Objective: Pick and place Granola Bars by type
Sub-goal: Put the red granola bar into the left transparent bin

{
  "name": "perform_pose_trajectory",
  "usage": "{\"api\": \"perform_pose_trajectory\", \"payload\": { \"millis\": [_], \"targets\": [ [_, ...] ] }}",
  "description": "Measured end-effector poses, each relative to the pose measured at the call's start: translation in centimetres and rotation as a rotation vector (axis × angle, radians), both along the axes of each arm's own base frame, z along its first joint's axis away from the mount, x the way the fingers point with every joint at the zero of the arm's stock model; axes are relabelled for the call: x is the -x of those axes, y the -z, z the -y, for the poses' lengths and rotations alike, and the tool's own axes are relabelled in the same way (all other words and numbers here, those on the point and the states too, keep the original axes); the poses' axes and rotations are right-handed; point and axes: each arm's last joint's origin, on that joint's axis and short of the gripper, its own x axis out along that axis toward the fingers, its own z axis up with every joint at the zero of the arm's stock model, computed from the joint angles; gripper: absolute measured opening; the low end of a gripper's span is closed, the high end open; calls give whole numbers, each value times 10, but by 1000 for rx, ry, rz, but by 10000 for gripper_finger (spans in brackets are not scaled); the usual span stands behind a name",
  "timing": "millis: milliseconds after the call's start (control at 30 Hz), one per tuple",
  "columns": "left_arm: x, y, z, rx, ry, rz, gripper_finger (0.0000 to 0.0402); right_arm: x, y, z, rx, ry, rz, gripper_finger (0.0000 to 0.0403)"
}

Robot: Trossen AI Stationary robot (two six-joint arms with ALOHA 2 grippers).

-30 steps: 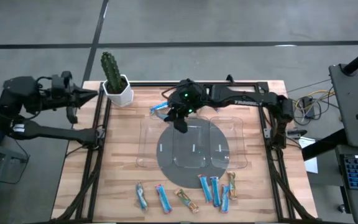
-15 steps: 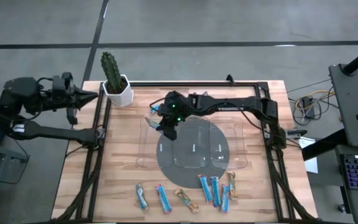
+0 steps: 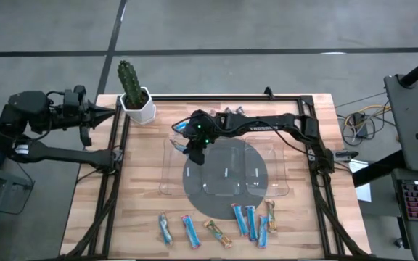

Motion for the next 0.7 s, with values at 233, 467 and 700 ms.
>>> {"api": "perform_pose_trajectory", "payload": {
  "millis": [233, 467, 700],
  "targets": [
    [0, 0, 0, 1, -1, 1, 0, -1, 2, 3, 41, 16, 10, 24],
    [0, 0, 0, 1, -1, 1, 0, -2, 1, 5, 45, 19, 21, 40],
    [0, 0, 0, 1, -1, 1, 0, -2, 1, 5, 49, 17, 24, 69]
  ]
}}
